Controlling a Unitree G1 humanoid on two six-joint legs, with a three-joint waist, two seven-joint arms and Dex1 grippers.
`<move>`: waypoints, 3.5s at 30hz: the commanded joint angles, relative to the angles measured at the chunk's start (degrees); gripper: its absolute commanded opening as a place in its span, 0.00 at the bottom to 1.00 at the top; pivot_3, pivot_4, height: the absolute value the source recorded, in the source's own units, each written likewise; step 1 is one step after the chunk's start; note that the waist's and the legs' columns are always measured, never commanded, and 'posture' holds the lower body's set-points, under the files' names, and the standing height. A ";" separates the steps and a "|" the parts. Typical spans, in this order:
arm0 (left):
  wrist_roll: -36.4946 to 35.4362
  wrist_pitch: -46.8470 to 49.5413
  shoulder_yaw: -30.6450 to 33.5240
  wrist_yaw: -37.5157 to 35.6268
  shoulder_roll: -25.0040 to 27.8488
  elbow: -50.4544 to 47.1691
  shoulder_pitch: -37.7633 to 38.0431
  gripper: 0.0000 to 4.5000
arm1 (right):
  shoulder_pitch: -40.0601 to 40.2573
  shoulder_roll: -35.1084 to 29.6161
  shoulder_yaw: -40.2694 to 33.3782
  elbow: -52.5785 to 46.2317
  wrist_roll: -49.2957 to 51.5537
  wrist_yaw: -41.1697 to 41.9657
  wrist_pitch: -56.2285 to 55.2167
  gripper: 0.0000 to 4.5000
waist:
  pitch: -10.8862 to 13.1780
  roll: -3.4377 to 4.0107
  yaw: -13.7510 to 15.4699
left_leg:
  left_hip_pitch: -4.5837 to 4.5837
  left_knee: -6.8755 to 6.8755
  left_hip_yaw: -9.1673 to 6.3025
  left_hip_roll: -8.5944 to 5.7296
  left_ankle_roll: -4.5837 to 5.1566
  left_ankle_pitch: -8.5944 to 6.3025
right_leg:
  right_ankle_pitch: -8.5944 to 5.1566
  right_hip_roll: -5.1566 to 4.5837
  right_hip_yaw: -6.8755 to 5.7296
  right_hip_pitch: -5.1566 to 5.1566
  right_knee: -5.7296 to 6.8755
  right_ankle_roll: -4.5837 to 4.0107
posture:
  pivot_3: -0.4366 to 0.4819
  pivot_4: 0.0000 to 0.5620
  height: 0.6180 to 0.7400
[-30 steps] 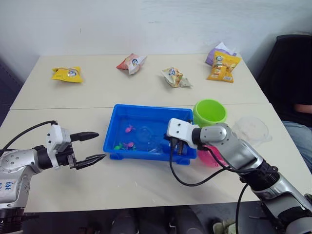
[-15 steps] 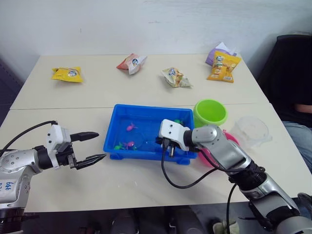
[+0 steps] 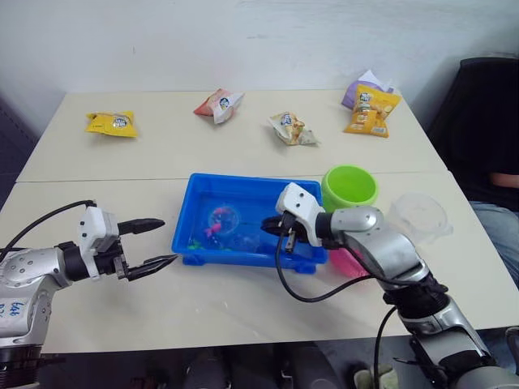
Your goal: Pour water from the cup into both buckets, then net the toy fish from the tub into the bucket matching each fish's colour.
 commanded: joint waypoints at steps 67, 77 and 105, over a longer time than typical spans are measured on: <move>1.08 2.85 -22.72 -16.47 -14.32 12.87 -33.89 0.98 | 70.16 -0.07 -59.93 -17.09 -26.87 -20.82 -74.05 0.00 | -0.03 0.05 1.64 | 0.26 0.07 0.18 0.06 -0.25 0.12 | 0.12 0.81 0.85 0.10 -0.04 0.21 | 0.48 0.27 0.99; 0.73 3.11 -21.06 -16.51 -12.90 11.78 -32.39 0.98 | 67.69 -2.04 -60.54 -13.90 -37.19 -29.46 -80.74 0.00 | -0.03 0.06 1.55 | 0.35 0.09 0.22 0.06 -0.30 0.15 | 0.12 0.80 0.90 0.12 0.03 0.20 | 0.48 0.27 0.99; -0.23 -1.82 3.81 0.77 -3.02 7.26 -6.17 0.98 | 2.67 -16.69 -5.21 -10.02 25.45 -21.39 20.62 0.00 | -0.03 -0.10 1.32 | 0.10 0.04 -0.14 0.08 -0.22 0.07 | 0.19 0.57 0.81 -0.22 0.06 -0.10 | 0.48 0.27 0.99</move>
